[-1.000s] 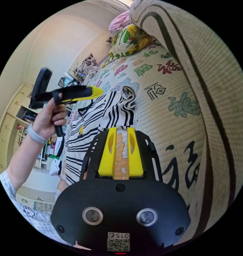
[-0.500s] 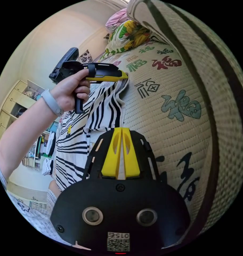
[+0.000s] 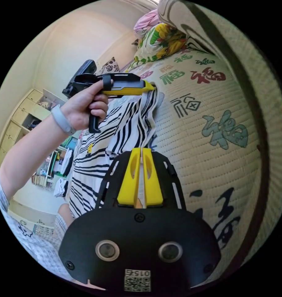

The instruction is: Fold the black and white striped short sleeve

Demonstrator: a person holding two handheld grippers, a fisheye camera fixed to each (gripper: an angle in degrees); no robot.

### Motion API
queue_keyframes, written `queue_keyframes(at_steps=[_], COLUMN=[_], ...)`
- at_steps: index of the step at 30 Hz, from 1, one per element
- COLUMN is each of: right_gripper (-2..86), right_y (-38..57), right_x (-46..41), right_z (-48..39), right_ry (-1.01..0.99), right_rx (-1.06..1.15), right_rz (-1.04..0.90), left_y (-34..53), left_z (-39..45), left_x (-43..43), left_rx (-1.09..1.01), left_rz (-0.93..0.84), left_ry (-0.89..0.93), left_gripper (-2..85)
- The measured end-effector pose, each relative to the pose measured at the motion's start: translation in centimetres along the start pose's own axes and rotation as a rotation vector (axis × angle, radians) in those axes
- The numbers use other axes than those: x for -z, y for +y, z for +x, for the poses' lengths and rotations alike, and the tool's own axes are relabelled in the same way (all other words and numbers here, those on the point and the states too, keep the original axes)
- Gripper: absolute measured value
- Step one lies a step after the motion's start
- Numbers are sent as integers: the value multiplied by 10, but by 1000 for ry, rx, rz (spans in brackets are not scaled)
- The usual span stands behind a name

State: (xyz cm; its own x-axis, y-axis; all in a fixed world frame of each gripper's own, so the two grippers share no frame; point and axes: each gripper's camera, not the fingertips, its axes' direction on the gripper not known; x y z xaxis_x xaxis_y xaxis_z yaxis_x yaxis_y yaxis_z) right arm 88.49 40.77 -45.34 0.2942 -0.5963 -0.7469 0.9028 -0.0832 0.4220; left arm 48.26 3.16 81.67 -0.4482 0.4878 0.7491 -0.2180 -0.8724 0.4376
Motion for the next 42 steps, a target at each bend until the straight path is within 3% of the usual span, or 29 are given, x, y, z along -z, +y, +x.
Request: queue_keyframes(at_steps=[9,14,16,19,23,27,29,34,38,42], right_gripper=[-1,0,0,0,1,4,9,56,74,35], right_y=[31,31,27,25,39,60,64,47,43,61], right_x=[22,34,31,3,-77,-134,-127,-98,-141,-166], right_z=[-3,-49,-77,-127,-179,-187,-172,-110,-77,-65], right_ry=[-7,-16,-29,-62,-56,-37,-72,15,17,30], right_rx=[-8,124,208,350,488,539,527,337,270,281], right_rz=[83,152,144,64,-123,-288,-269,-52,-146,-192], left_y=[6,47,81,151,242,282,300,246,154,86], left_z=[-10,-73,-105,-170,-277,-343,-362,-321,-231,-177], left_x=[-17,108,157,214,234,229,267,306,265,222], left_rx=[-13,-36,-47,-6,203,350,398,278,78,18], left_rz=[-46,158,217,275,314,151,260,267,182,165], left_ry=[33,286,291,253,269,192,196,111,79,54], left_gripper=[-7,-7,-7,-7,-4,10,28,69,71,61])
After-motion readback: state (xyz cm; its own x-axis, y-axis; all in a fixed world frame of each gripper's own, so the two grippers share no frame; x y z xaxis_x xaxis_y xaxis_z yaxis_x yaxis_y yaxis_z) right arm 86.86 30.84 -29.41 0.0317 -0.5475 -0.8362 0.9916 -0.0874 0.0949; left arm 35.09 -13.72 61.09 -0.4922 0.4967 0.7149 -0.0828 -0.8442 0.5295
